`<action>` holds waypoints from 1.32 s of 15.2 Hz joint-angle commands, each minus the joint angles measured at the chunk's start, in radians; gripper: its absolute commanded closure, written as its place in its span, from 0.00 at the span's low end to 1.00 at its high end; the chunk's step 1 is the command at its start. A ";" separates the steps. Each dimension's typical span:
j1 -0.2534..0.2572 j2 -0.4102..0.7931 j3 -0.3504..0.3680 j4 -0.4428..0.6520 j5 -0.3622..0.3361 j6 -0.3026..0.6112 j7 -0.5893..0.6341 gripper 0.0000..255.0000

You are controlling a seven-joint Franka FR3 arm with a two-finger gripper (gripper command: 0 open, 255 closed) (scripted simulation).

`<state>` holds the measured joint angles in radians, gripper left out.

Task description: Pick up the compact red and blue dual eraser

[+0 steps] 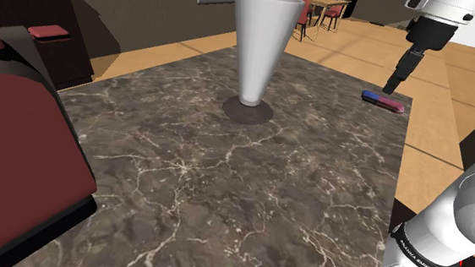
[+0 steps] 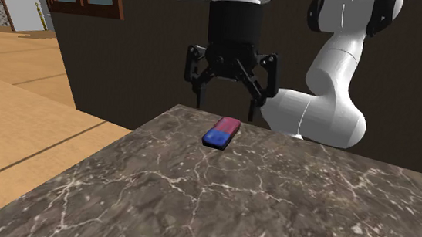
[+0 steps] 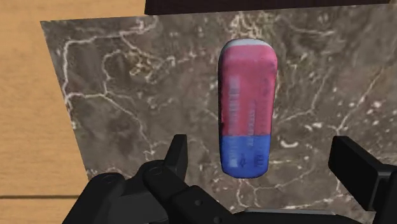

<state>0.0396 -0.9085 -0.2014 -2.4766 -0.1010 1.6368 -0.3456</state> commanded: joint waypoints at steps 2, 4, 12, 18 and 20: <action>0.001 -0.014 -0.014 -0.044 -0.010 0.028 -0.023 0.00; -0.001 -0.019 -0.017 -0.074 -0.014 0.052 -0.024 0.00; -0.003 -0.023 -0.020 -0.107 -0.017 0.082 -0.023 1.00; -0.004 -0.025 -0.022 -0.111 -0.019 0.084 -0.024 1.00; -0.001 -0.021 -0.019 -0.082 -0.015 0.059 -0.024 1.00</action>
<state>0.0369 -0.9315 -0.2219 -2.5691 -0.1182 1.7066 -0.3700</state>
